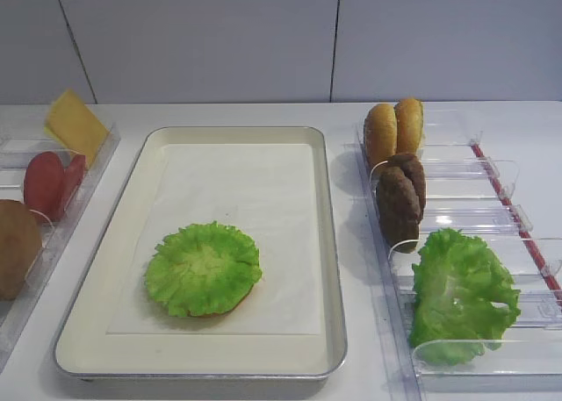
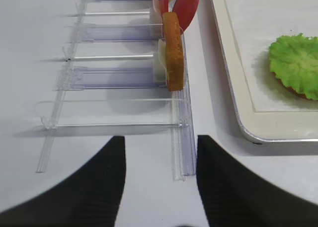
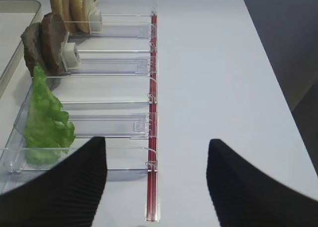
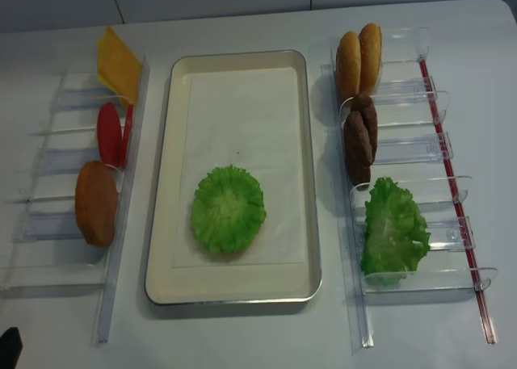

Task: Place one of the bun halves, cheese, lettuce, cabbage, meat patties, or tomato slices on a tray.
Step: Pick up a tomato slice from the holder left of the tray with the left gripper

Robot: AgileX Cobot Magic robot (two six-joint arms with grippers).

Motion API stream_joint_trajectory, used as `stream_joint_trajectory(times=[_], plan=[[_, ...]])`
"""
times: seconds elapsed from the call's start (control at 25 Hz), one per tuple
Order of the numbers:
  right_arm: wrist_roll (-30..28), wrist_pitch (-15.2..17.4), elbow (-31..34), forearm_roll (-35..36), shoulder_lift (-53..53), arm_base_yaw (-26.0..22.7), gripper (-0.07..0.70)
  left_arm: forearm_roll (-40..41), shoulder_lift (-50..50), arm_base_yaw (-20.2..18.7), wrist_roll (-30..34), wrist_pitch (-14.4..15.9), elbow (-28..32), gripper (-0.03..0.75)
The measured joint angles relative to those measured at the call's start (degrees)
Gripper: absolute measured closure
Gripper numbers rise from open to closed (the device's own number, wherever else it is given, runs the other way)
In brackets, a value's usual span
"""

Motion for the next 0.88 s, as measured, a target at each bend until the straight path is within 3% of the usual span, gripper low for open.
stream_joint_trajectory(times=[0.88], plan=[[0.0, 0.0, 0.0, 0.0, 0.0, 0.0, 0.171, 0.0, 0.0, 0.0, 0.0, 0.0, 0.0, 0.379]])
